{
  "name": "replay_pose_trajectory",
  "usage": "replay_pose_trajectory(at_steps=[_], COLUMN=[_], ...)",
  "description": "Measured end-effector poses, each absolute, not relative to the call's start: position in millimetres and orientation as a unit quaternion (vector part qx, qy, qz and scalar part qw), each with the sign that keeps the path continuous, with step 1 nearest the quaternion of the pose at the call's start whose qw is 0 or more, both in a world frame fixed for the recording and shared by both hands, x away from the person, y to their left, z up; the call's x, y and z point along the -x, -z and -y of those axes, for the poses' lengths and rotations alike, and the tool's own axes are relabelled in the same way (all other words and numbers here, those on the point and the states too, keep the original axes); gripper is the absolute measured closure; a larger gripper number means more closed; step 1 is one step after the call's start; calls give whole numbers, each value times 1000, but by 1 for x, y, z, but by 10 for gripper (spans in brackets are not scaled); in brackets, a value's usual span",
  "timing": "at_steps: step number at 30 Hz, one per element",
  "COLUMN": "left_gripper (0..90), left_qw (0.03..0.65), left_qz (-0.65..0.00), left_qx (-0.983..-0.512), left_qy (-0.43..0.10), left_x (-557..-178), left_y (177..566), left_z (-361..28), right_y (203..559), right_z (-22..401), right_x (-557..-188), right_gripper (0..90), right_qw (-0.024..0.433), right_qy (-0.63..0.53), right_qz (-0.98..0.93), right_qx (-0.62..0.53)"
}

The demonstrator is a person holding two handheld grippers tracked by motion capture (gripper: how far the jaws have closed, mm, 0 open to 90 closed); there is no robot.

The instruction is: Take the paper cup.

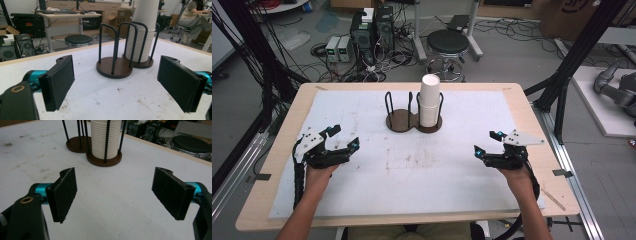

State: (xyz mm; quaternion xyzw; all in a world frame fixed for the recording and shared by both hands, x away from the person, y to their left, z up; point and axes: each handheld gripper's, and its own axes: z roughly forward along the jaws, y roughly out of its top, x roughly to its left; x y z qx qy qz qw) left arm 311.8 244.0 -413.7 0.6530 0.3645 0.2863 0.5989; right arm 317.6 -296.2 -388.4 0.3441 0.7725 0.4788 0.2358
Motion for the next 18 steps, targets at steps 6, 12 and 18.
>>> replay_pose_trajectory(at_steps=[6, 12, 18], left_gripper=[142, 142, 142], left_qw=[602, 602, 604], left_qz=[-363, -363, -361], left_qx=[-650, -652, -653], left_qy=[-288, -285, -281], left_x=[-313, -314, -314], left_y=[413, 413, 414], left_z=[-243, -241, -240], right_y=[376, 357, 337], right_z=[287, 267, 248], right_x=[-327, -346, -366], right_gripper=[206, 205, 206], right_qw=[229, 220, 214], right_qy=[-489, -489, -493], right_qz=[-772, -787, -790], right_qx=[-336, -305, -294])
